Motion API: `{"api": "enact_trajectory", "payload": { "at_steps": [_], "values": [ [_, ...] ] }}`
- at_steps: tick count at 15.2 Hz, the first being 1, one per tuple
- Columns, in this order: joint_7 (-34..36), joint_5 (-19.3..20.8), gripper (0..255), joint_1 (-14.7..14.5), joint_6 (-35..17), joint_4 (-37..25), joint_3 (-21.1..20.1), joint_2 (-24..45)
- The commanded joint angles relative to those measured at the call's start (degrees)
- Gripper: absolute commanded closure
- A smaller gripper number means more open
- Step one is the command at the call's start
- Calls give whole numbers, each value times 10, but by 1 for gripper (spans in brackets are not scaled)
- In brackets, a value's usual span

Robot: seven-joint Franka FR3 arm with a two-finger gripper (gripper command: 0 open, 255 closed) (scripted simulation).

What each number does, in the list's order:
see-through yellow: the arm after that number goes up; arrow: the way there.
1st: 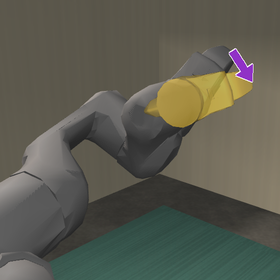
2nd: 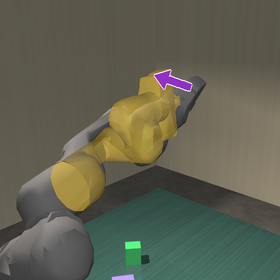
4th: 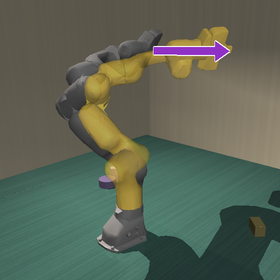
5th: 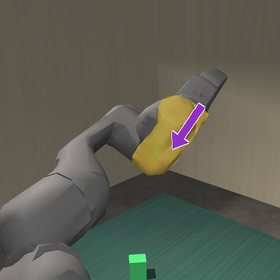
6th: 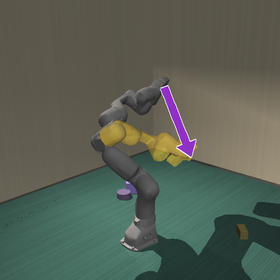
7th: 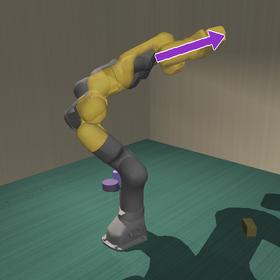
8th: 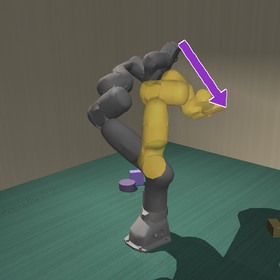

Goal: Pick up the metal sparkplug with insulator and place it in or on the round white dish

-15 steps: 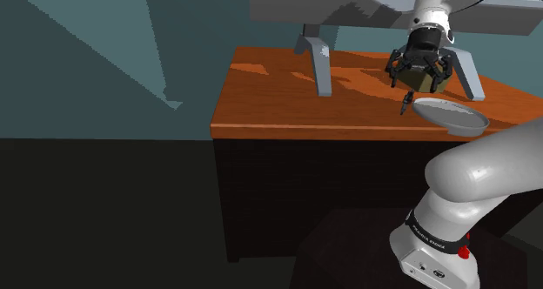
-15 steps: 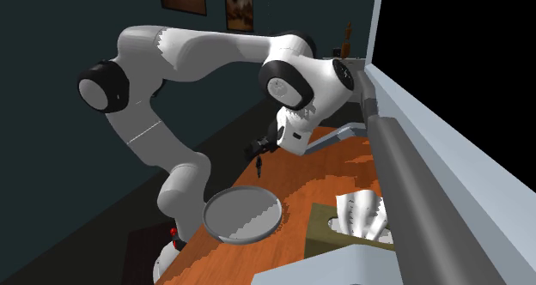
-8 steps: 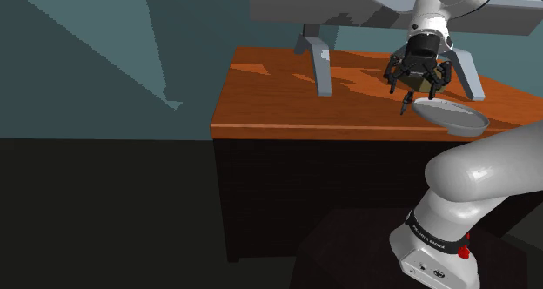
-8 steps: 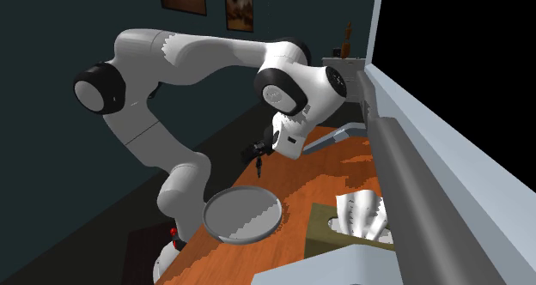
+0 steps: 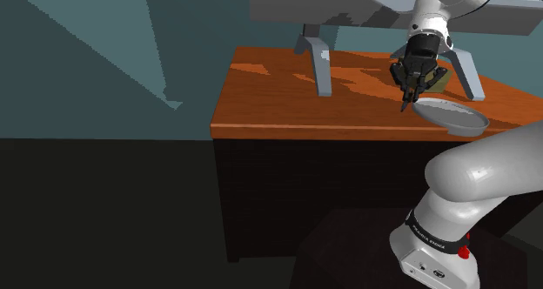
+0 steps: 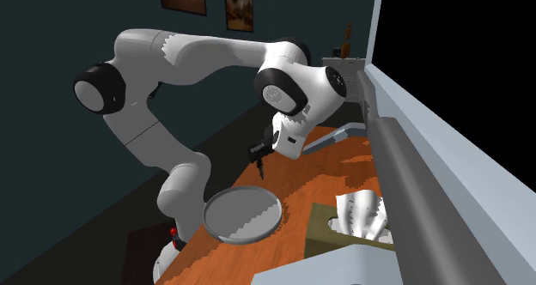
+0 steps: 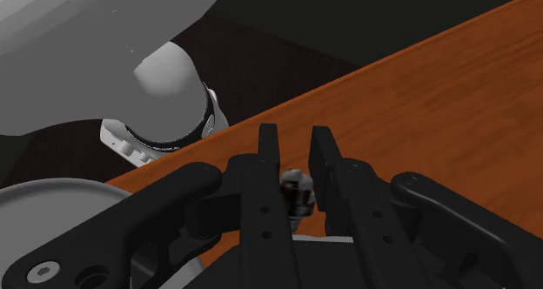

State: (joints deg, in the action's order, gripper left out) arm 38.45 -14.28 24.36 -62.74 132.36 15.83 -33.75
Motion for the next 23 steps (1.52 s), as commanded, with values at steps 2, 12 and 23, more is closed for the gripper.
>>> {"api": "enact_trajectory", "payload": {
  "at_steps": [2,12,23],
  "values": [
    [0,0,255,0,0,0,0,0],
    [18,-11,255,-3,49,-57,-1,5],
    [49,-33,255,-9,124,-155,-1,25]
  ]
}}
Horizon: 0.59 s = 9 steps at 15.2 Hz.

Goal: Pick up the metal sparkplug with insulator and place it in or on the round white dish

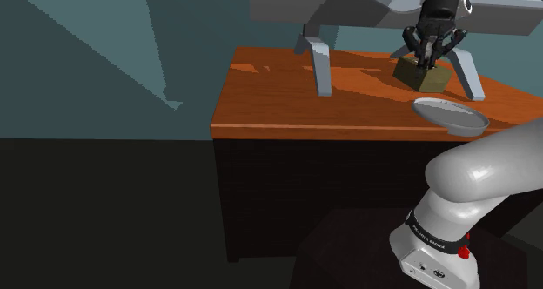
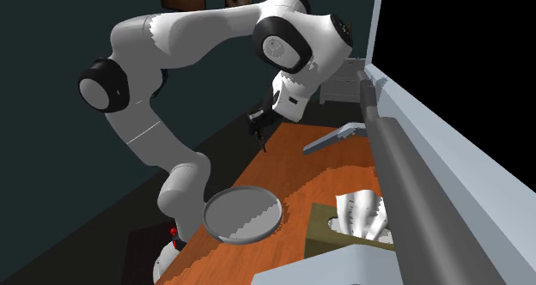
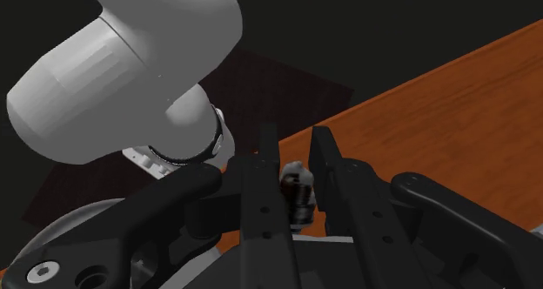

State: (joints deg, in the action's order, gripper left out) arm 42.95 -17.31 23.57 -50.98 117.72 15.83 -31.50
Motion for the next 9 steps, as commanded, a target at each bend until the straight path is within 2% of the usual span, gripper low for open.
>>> {"api": "enact_trajectory", "payload": {
  "at_steps": [1,9],
  "values": [
    [6,-5,255,-1,12,-18,0,5],
    [-119,107,255,-2,87,-110,106,46]
  ]
}}
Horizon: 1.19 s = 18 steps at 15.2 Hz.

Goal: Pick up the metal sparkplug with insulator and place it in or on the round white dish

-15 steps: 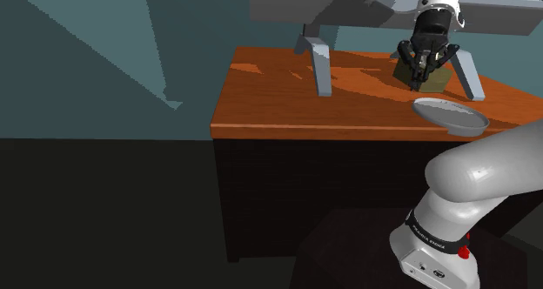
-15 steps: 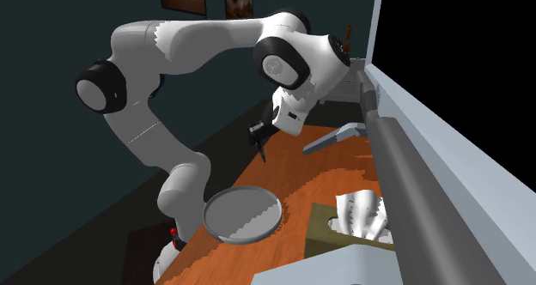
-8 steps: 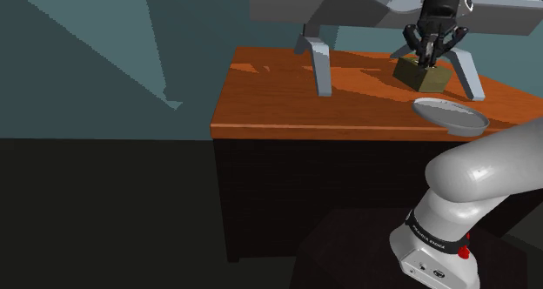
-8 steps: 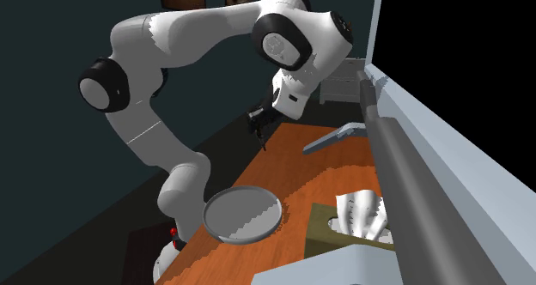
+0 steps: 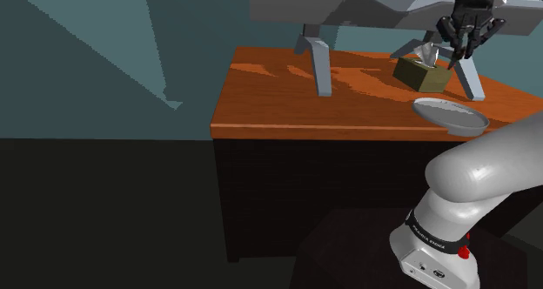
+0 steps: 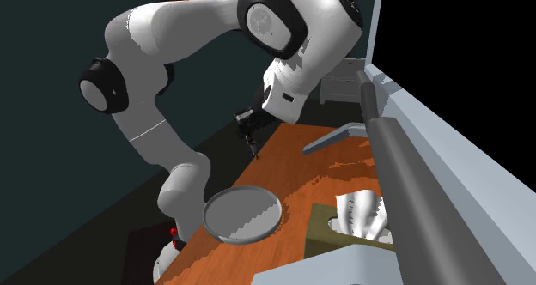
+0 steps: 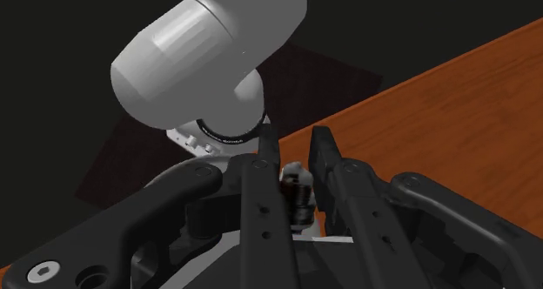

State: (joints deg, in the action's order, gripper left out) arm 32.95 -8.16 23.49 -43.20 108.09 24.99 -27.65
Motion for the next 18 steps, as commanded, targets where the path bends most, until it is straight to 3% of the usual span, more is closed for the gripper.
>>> {"api": "enact_trajectory", "payload": {
  "at_steps": [1,4,18],
  "values": [
    [-38,30,255,-3,17,-28,29,16],
    [-96,73,255,-10,39,-73,73,43],
    [-101,96,255,0,-67,68,74,3]
  ]
}}
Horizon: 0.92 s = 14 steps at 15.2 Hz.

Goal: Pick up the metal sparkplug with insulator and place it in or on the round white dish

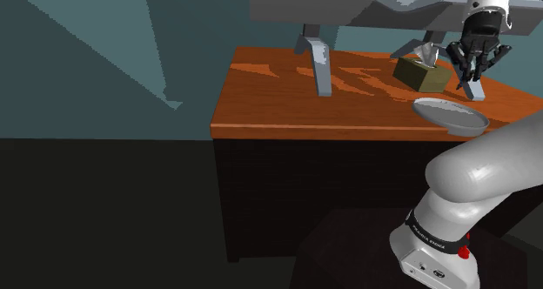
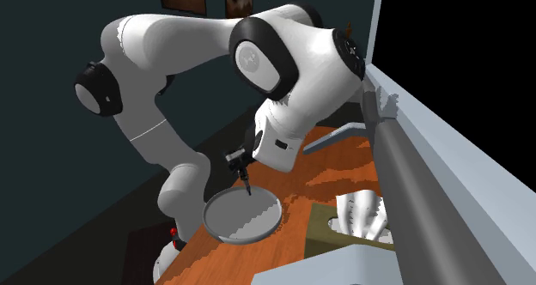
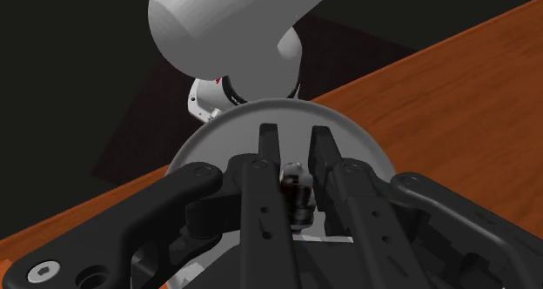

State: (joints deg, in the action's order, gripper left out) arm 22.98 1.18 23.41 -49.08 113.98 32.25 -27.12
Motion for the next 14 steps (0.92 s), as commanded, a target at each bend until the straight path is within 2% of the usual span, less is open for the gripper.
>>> {"api": "enact_trajectory", "payload": {
  "at_steps": [1,5,12,13,14],
  "values": [
    [-2,4,255,1,-15,18,2,-4],
    [-5,9,255,3,-40,48,4,-9],
    [-5,9,255,3,-40,47,4,-9],
    [-5,9,0,3,-40,47,4,-9],
    [-5,9,0,3,-40,47,4,-9]
  ]
}}
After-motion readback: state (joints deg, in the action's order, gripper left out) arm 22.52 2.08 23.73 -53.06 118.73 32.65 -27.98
